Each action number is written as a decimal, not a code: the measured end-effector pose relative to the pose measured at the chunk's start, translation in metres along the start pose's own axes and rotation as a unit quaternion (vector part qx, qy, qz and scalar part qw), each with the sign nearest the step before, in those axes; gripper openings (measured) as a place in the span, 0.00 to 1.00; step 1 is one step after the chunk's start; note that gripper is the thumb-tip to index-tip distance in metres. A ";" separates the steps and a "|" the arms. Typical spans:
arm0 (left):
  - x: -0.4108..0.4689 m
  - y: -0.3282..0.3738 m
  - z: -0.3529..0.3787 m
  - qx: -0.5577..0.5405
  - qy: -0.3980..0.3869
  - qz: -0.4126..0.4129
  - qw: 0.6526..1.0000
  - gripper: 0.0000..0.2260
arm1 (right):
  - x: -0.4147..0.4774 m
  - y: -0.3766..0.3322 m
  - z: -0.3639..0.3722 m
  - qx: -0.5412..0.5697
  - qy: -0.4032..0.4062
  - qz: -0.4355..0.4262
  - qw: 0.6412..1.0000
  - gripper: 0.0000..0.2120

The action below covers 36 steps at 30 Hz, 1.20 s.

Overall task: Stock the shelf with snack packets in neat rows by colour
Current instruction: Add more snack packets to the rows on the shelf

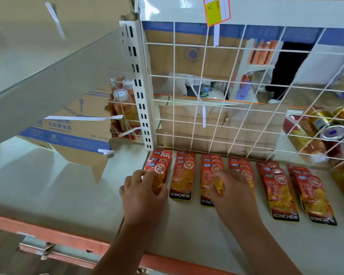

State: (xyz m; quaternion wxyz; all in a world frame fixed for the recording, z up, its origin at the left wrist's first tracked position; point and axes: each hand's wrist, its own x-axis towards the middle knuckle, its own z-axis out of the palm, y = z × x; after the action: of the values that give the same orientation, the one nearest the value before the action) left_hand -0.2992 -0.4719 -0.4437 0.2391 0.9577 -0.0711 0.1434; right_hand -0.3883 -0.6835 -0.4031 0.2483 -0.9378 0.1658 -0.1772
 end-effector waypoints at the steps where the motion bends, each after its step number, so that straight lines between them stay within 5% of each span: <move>1: 0.000 0.001 0.000 -0.001 0.006 0.002 1.000 0.16 | -0.001 0.001 0.000 0.001 0.000 -0.002 1.000 0.12; 11: -0.019 0.051 -0.047 -0.071 0.090 0.091 0.989 0.18 | 0.007 -0.030 -0.047 0.053 0.013 -0.085 0.995 0.11; 21: -0.002 0.157 -0.259 -0.114 0.303 0.209 0.923 0.17 | 0.051 -0.162 -0.174 0.179 0.057 -0.291 0.938 0.20; 28: 0.006 0.128 -0.387 -0.069 0.305 0.160 0.936 0.16 | 0.068 -0.268 -0.228 0.176 0.058 -0.395 0.900 0.16; 36: 0.043 0.014 -0.473 -0.050 0.211 0.012 0.976 0.07 | 0.091 -0.402 -0.226 0.038 -0.085 -0.431 0.898 0.11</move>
State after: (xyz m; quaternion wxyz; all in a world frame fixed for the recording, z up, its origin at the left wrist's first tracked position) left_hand -0.3751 -0.2609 -0.0246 0.2948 0.8918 -0.0380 0.3411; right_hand -0.3117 -0.4811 0.0144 0.1962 -0.9188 -0.2830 -0.1928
